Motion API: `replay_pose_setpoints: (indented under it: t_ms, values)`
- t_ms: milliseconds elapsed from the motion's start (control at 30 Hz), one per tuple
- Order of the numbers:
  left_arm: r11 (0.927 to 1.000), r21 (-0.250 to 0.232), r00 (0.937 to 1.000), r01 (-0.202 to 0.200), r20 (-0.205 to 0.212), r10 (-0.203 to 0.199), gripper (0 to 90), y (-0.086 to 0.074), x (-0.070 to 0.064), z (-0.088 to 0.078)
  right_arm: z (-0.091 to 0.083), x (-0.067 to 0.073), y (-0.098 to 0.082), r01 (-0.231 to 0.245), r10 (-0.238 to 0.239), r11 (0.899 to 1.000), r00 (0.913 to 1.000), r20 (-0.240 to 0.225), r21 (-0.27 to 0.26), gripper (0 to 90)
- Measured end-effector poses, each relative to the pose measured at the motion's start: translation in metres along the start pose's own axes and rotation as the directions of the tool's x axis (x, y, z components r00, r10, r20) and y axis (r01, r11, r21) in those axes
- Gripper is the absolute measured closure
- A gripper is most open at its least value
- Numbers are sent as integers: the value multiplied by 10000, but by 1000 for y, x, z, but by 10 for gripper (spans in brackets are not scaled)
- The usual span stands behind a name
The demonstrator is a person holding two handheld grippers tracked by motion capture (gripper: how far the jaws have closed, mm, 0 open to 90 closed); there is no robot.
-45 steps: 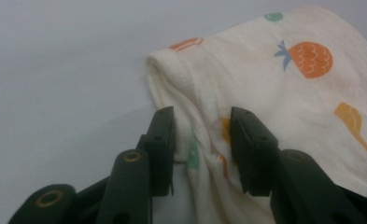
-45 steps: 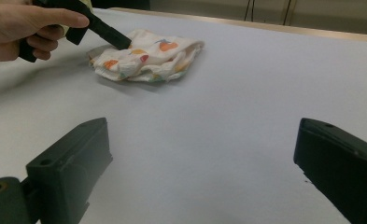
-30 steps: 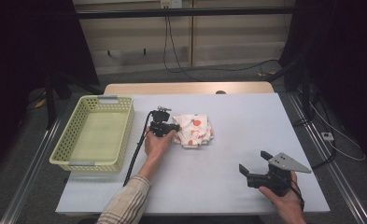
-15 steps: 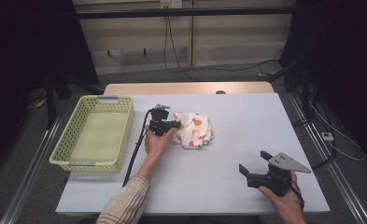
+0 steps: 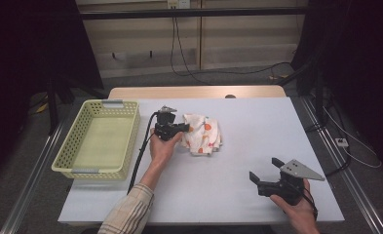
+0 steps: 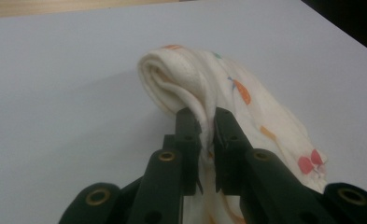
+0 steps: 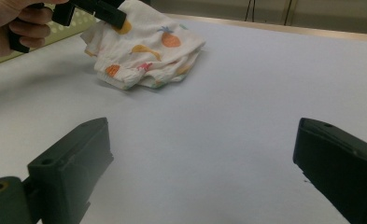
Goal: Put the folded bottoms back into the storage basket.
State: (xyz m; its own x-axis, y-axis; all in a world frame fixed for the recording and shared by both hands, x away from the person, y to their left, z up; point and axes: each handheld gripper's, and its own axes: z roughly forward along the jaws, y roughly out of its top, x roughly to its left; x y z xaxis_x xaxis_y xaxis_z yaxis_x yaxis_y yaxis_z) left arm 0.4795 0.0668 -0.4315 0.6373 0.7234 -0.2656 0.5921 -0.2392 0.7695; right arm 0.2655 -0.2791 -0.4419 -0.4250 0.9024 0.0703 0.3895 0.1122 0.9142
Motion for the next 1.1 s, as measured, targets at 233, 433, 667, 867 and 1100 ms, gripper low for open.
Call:
replay_pose_setpoints:
  t_ms: [233,433,667,867,1100]
  values:
    - [9990,-410,9997,-155,189,163,823,6,-6,-12,0,0,0,-10,10,10000,10000,-12,3,40]
    - [9978,-588,9986,-313,402,337,823,10,-5,-20,1,0,0,-53,53,10000,10000,-30,7,40]
    - [9955,-768,9976,-557,377,587,824,17,-8,-33,1,0,0,-92,92,10000,9999,-80,25,40]
    - [9924,-871,9956,-872,277,899,825,22,-10,-42,1,1,0,-84,84,10000,9999,-128,-4,40]
    - [9900,-904,9934,-1087,275,1116,825,24,-12,-51,1,1,0,26,-27,10000,9999,-136,-21,35]
